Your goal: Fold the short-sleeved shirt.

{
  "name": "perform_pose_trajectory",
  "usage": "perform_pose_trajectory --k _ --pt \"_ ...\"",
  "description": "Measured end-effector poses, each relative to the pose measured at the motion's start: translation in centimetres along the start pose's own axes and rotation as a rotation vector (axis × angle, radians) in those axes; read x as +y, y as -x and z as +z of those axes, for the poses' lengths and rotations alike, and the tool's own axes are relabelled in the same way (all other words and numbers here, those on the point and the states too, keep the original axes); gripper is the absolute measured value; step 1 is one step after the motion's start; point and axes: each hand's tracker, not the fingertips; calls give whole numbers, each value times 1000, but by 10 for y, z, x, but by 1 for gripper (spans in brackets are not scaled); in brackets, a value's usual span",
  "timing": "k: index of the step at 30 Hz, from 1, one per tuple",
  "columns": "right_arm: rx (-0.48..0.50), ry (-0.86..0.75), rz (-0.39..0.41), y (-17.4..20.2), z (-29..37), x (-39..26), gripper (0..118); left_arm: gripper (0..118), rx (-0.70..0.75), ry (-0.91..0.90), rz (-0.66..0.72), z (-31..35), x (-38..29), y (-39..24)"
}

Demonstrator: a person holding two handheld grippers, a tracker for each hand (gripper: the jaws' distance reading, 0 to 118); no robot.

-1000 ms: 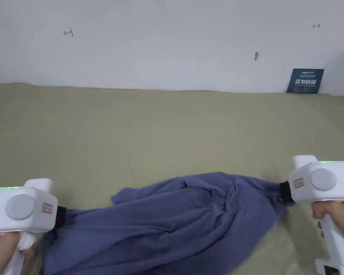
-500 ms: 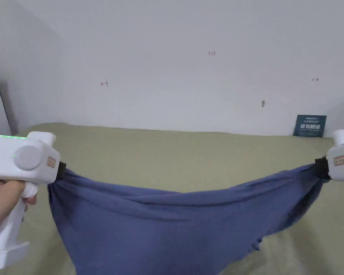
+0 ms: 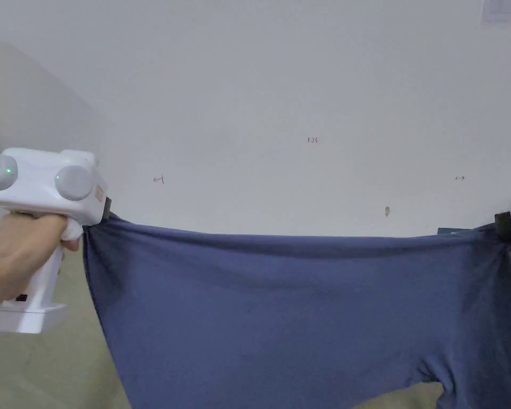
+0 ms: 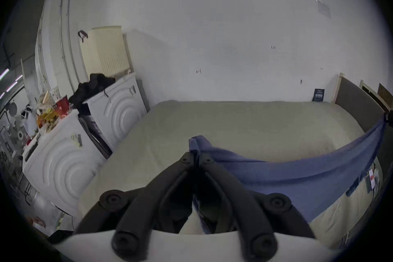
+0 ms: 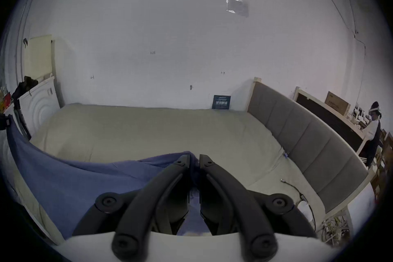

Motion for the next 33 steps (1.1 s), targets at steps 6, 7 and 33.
perform_pose_trajectory --k 6,7,33 --pt "-31 -34 -15 2 -44 54 8 3 54 -60 -22 -31 60 -25" --pt "-34 -42 -15 4 -53 61 8 3 60 -70 -22 -40 69 -30" --pt "-28 102 -7 57 -220 -57 8 2 101 93 -29 -239 -49 -68"
